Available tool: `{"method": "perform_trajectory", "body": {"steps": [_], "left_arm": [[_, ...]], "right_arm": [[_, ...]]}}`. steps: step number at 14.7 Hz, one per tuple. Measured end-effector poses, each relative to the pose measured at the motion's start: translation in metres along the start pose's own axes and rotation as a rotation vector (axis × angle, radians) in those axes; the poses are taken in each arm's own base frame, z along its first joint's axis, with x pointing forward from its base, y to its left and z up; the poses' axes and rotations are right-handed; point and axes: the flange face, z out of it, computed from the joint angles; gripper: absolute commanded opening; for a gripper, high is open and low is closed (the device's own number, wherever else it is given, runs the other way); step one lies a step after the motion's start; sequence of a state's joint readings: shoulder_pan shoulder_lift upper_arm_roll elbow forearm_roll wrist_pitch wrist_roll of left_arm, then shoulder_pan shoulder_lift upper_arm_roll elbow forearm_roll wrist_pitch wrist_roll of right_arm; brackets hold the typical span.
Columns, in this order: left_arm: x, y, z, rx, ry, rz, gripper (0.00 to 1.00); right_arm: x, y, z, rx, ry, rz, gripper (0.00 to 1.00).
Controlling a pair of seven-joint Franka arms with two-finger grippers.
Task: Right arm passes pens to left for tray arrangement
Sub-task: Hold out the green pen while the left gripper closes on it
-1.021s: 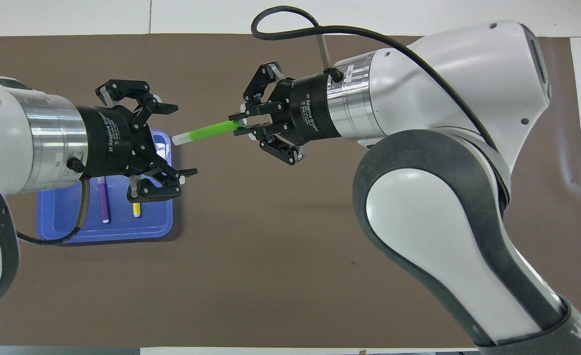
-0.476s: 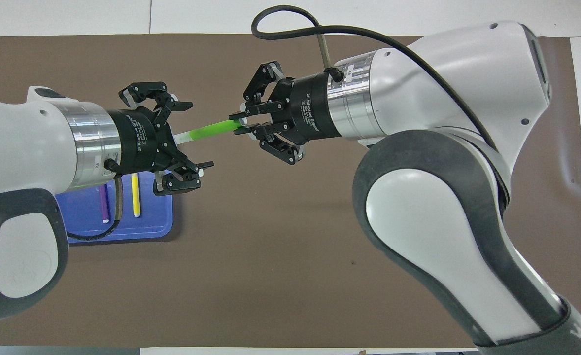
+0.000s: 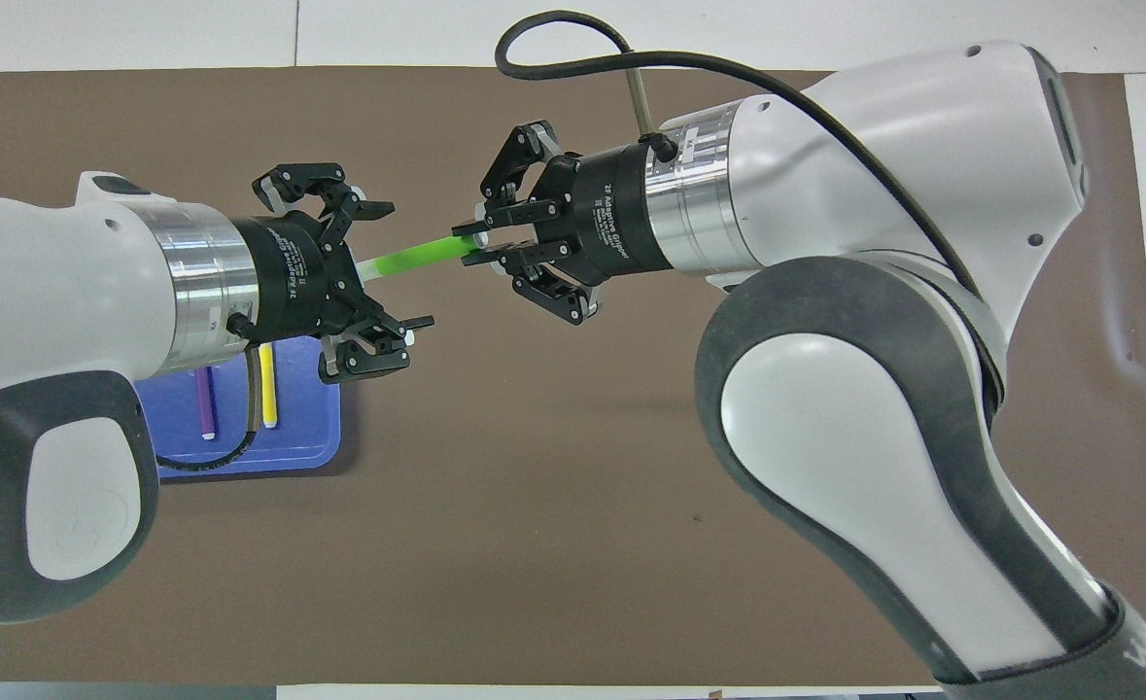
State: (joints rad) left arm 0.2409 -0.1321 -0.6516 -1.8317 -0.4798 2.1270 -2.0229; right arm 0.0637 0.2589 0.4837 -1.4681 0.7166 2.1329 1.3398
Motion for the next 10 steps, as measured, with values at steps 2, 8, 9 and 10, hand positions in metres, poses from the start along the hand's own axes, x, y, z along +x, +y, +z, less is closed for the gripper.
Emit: {"method": "perform_trajectory", "body": {"steps": [2, 8, 9, 10], "left_arm": [[-0.0002, -0.0007, 0.0008, 0.002, 0.001, 0.002, 0.4], [0.0009, 0.0015, 0.0, -0.006, -0.002, 0.011, 0.0], [0.0007, 0.0014, 0.0003, -0.007, -0.002, 0.016, 0.0], [0.0007, 0.0014, 0.0004, -0.007, -0.002, 0.019, 0.0]], "right_arm": [[0.0, 0.0, 0.0001, 0.0, 0.0, 0.0, 0.0], [0.0006, 0.0002, 0.0009, -0.001, 0.003, -0.001, 0.0], [0.001, 0.0002, 0.0009, -0.001, 0.003, -0.001, 0.0], [0.0011, 0.0003, 0.0009, -0.001, 0.003, -0.001, 0.0]]}}
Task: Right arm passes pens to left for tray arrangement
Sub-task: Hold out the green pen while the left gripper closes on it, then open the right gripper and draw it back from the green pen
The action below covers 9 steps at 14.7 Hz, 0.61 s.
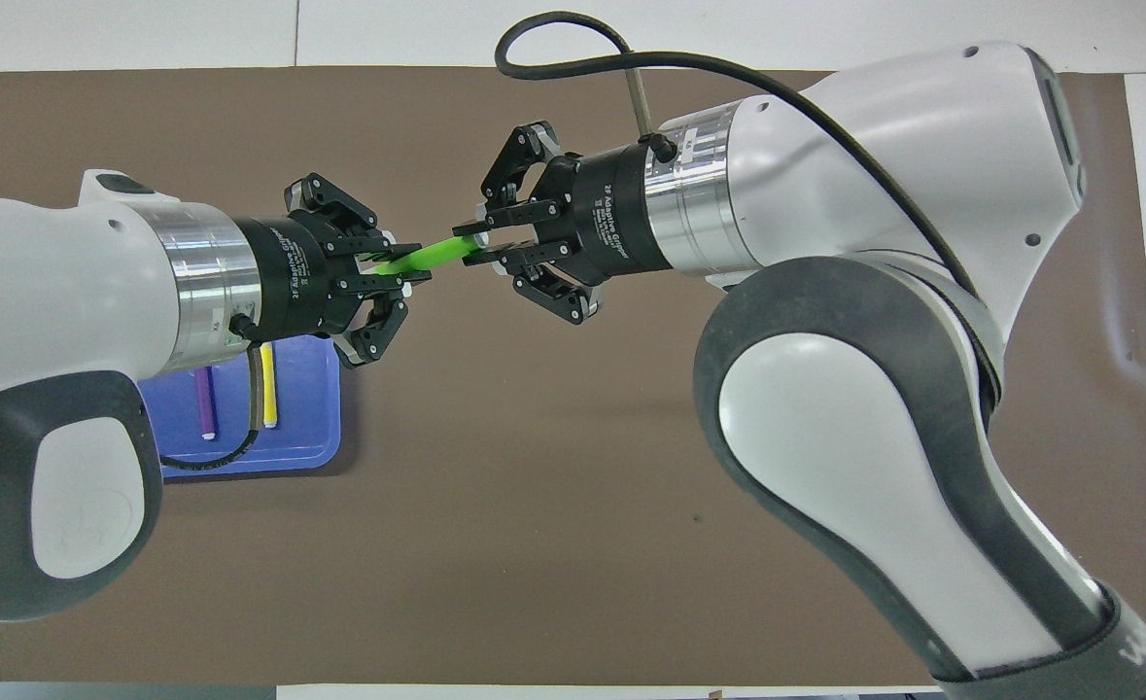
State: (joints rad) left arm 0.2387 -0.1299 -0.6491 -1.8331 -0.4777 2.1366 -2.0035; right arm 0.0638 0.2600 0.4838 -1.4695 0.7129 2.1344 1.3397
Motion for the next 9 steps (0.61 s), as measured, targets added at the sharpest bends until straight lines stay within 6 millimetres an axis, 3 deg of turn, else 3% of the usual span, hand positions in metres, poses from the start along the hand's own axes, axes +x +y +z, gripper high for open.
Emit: {"method": "perform_trajectory", "body": {"steps": [2, 4, 5, 9], "left_arm": [[-0.0002, 0.0, -0.0001, -0.001, 0.002, 0.006, 0.0], [-0.0008, 0.0002, -0.001, -0.004, 0.003, 0.01, 0.0], [-0.0014, 0.0003, -0.0017, -0.006, 0.002, 0.01, 0.0], [-0.0011, 0.0034, -0.0055, -0.019, -0.004, 0.007, 0.0]], "right_arm": [[0.0, 0.0, 0.0001, 0.0, 0.0, 0.0, 0.0], [-0.0002, -0.0003, -0.0003, 0.002, 0.0, 0.0, 0.74], [-0.0001, -0.0005, -0.0005, 0.003, 0.003, -0.003, 0.99], [0.0084, 0.0015, -0.0006, -0.034, 0.126, -0.078, 1.0]]}}
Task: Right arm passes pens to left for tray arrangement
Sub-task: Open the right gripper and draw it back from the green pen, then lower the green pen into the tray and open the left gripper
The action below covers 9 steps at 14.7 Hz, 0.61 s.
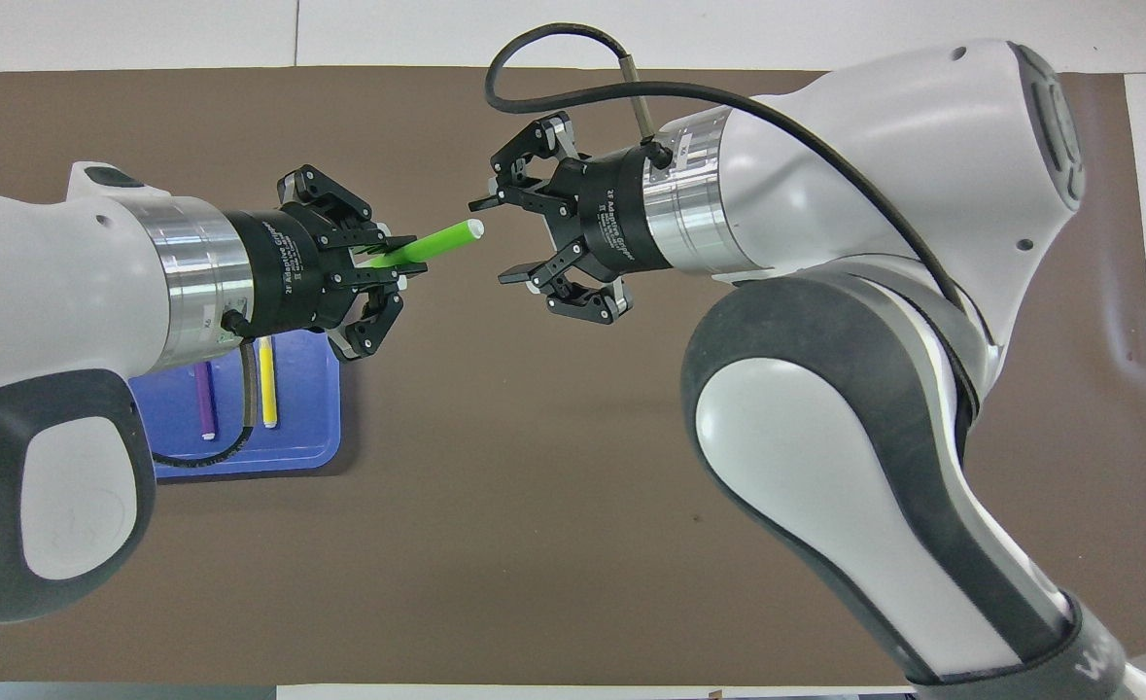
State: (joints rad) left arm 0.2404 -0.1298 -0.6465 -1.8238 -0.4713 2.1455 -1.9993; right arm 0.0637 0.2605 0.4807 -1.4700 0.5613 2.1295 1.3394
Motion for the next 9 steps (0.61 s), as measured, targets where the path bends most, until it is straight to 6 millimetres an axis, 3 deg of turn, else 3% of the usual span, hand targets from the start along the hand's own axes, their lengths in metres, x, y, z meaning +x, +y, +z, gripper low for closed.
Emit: {"method": "perform_trajectory", "body": {"steps": [4, 6, 9], "left_arm": [[0.01, 0.007, 0.001, -0.001, 0.006, 0.051, 0.0], [0.034, 0.021, 0.001, 0.011, 0.03, 0.14, 0.0], [0.088, 0.042, -0.004, 0.071, 0.072, 0.285, 0.0]], "right_arm": [[0.034, 0.013, -0.006, -0.152, 0.176, -0.188, 1.0], [0.06, 0.031, -0.014, -0.309, 0.254, -0.38, 1.0], [0.122, 0.061, -0.045, -0.497, 0.315, -0.651, 1.0]]}}
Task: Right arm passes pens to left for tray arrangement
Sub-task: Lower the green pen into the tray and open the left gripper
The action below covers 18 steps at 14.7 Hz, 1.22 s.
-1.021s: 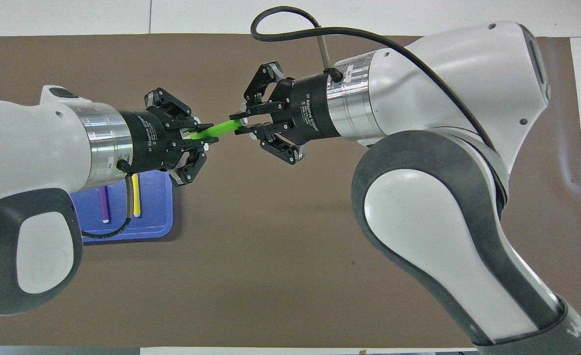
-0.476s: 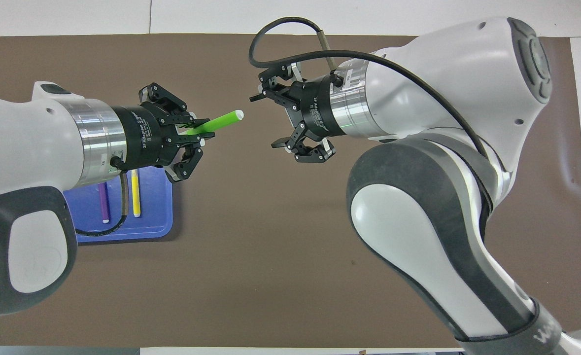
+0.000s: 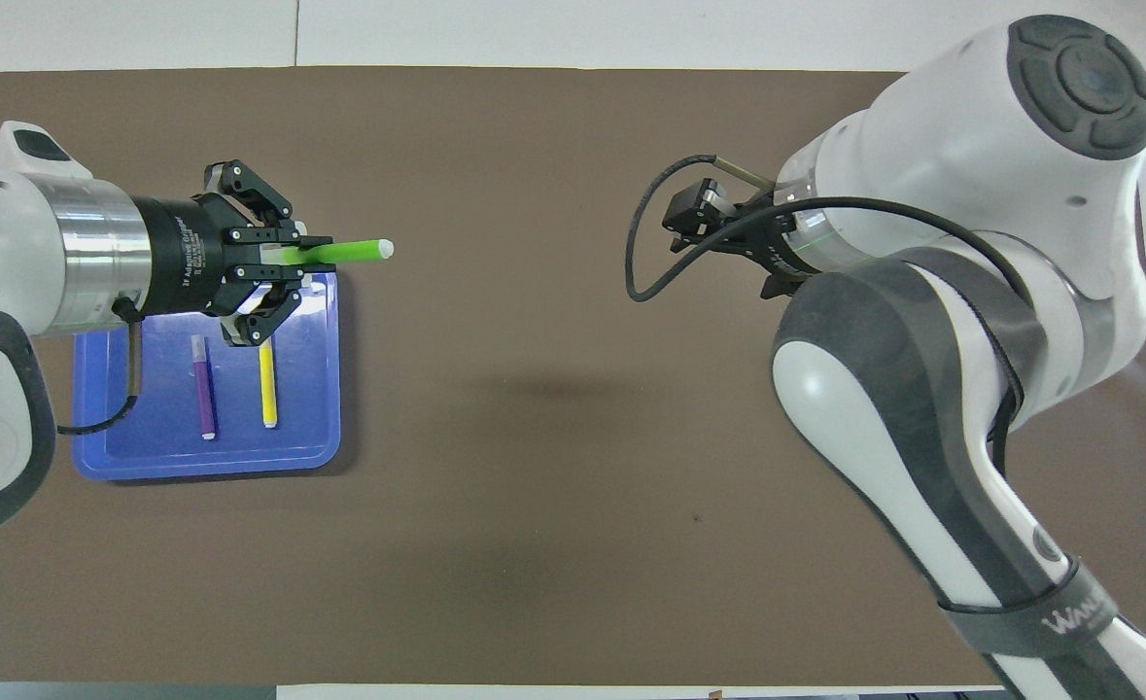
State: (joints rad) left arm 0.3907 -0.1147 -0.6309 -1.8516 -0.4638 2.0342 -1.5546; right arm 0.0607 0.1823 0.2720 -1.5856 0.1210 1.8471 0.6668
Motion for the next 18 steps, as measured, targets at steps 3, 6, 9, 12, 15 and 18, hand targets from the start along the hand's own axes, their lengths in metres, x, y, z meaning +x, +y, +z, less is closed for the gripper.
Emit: {"method": "perform_trajectory", "body": {"steps": [3, 6, 9, 12, 15, 18], "left_arm": [[0.058, -0.005, 0.008, 0.076, 0.014, 0.18, 0.0], [0.13, -0.024, 0.031, 0.147, 0.003, 0.395, 0.0], [0.198, -0.044, 0.048, 0.2, -0.027, 0.621, 0.0], [0.249, -0.054, 0.074, 0.33, 0.0, 0.875, 0.0], [0.282, -0.055, 0.106, 0.434, 0.028, 1.077, 0.0], [0.308, -0.057, 0.124, 0.476, 0.037, 1.17, 0.0]], "right_arm": [[0.038, 0.075, 0.0, -0.109, 0.034, -0.212, 1.0], [0.068, 0.139, -0.019, -0.164, 0.058, -0.291, 1.0], [0.064, 0.162, -0.052, -0.199, 0.074, -0.295, 1.0], [0.044, 0.157, -0.097, -0.212, 0.07, -0.303, 1.0], [0.034, 0.155, -0.114, -0.235, 0.053, -0.308, 1.0], [0.028, 0.154, -0.115, -0.248, 0.023, -0.323, 1.0]]}}
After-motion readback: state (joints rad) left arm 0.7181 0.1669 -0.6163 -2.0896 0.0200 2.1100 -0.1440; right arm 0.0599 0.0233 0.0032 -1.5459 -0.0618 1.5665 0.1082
